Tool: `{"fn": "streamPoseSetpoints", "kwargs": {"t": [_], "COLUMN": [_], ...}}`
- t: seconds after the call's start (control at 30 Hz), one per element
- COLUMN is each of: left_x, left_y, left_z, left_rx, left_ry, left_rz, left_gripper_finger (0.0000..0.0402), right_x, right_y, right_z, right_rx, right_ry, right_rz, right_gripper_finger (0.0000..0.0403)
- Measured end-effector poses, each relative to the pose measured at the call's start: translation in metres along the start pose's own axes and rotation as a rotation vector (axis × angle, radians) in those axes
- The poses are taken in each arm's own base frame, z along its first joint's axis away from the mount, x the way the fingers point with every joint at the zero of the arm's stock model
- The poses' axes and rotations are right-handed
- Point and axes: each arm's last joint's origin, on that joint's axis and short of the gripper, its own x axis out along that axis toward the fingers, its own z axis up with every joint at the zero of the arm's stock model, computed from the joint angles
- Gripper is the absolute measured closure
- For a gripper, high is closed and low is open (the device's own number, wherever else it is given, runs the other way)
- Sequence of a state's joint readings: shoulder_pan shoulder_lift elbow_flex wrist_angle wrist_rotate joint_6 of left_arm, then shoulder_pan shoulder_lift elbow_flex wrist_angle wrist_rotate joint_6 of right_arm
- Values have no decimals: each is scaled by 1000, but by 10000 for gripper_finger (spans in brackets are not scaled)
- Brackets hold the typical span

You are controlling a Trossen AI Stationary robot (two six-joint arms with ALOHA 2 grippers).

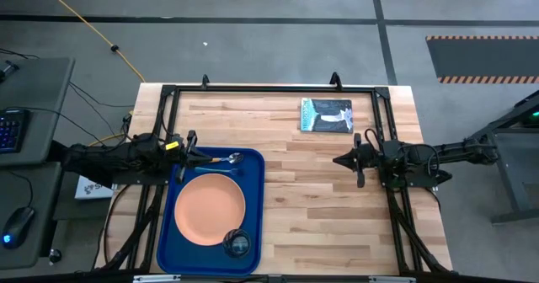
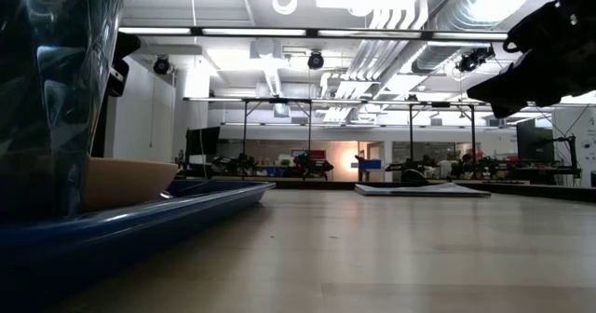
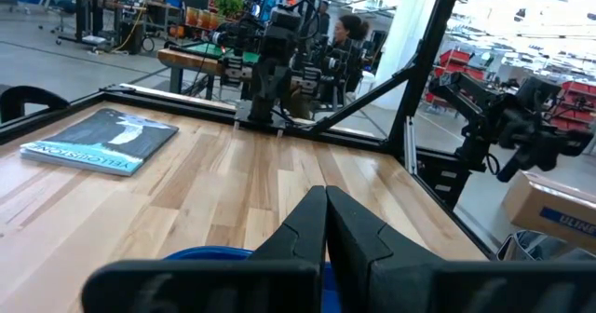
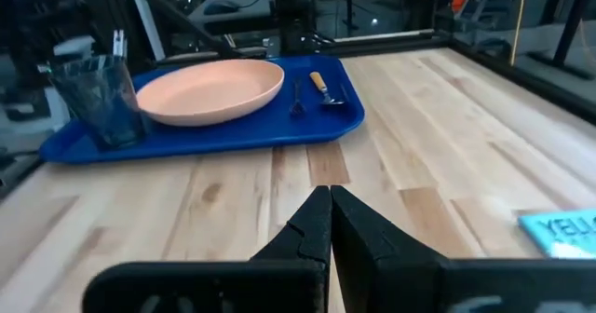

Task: Pick and place plate/cup/fork/spoon on tray
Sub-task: Return to Home Position

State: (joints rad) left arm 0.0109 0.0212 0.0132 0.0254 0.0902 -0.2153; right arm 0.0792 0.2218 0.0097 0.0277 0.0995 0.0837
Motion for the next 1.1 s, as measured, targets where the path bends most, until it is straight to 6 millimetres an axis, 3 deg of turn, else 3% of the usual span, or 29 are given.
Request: {"fn": "streamPoseSetpoints", "kwargs": {"t": [0.3, 1.1], "left_x": [0, 0], "left_y": [0, 0], "left_z": [0, 0], "left_rx": [0, 0], "left_ry": [0, 0], "left_rz": [0, 0], "left_gripper_finger": [401, 401], "right_x": [0, 0], "right_y": [0, 0], "right_z": [0, 0], "right_rx": [149, 143], "right_ry": [1, 1], "right_rz": [2, 2], "right_gripper_finger": [403, 403]}}
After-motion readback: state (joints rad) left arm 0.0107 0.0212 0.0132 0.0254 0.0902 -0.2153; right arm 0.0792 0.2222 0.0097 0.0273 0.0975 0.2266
